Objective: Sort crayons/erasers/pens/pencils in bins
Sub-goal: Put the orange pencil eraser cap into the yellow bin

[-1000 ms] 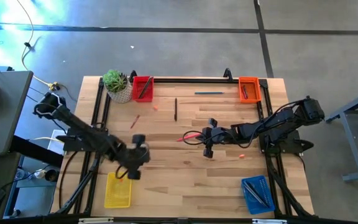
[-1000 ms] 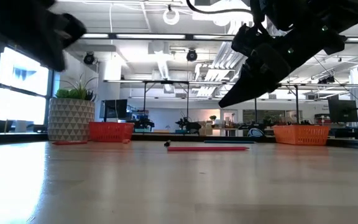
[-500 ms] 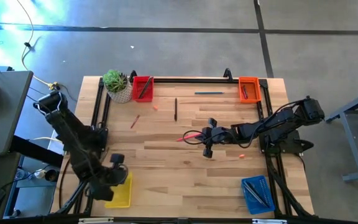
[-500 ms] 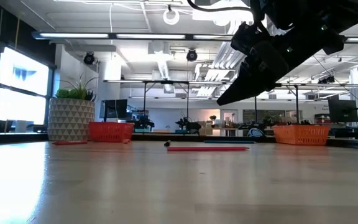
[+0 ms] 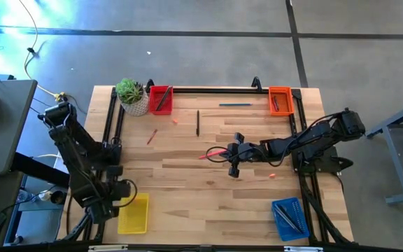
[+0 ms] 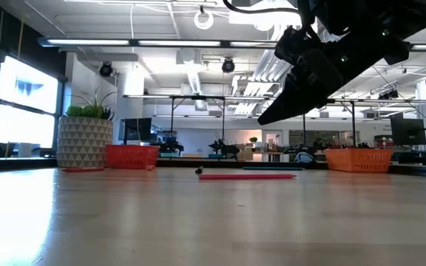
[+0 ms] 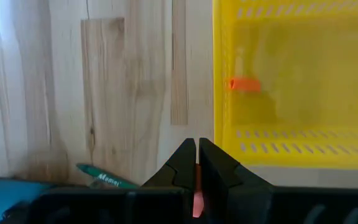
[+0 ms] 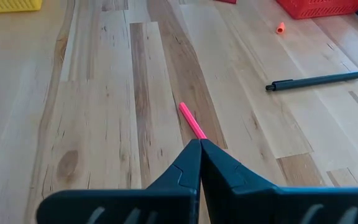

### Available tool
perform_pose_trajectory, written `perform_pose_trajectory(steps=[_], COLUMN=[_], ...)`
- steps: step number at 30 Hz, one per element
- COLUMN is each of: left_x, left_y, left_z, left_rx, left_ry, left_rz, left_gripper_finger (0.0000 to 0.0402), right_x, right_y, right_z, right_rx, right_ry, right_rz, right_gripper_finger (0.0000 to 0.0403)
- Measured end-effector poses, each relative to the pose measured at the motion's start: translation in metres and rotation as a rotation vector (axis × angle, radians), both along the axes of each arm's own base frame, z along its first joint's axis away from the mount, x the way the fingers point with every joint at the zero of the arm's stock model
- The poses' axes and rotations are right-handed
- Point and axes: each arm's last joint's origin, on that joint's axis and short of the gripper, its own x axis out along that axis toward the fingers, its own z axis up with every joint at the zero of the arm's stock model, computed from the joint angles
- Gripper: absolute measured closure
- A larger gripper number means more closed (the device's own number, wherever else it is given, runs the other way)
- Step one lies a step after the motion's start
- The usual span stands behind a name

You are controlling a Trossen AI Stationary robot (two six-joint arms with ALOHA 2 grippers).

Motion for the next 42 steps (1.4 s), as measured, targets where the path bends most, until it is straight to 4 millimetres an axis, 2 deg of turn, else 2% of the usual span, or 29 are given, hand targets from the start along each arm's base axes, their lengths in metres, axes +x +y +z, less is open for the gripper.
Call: perform_pose_trajectory(steps=[4, 11, 17, 22, 26, 33, 42], left_x=[0.003, 0.018, 0.024, 0.034, 0.037, 0.038, 0.042], left_y=[-0.004, -0.028, -0.04, -0.054, -0.056, -0.058, -0.057], left_z=[0.0, 0.001, -0.024, -0.044, -0.054, -0.059, -0.057], left_rx=[-0.025, -0.228, -0.162, -0.157, -0.13, -0.128, -0.169], left_ry=[-0.053, -0.171, -0.1, -0.11, -0.088, -0.072, -0.032], left_rz=[-0.008, -0.09, -0.15, -0.24, -0.253, -0.255, -0.242], left_gripper_finger=[0.0401, 0.0401, 0.0401, 0.0401, 0.0401, 0.0397, 0.0346], right_x=[0.0, 0.0, 0.0, 0.0, 0.0, 0.0, 0.0], right_y=[0.0, 0.0, 0.0, 0.0, 0.0, 0.0, 0.0], right_z=[0.0, 0.0, 0.0, 0.0, 0.0, 0.0, 0.0], right_rx=[0.0, 0.0, 0.0, -0.005, -0.004, -0.004, -0.004], right_ry=[0.0, 0.0, -0.001, -0.002, -0.004, -0.005, -0.005], right_rz=[0.0, 0.0, 0.0, -0.006, -0.006, -0.006, -0.006], right_gripper_finger=[0.0403, 0.0403, 0.0403, 0.0403, 0.0403, 0.0403, 0.0403])
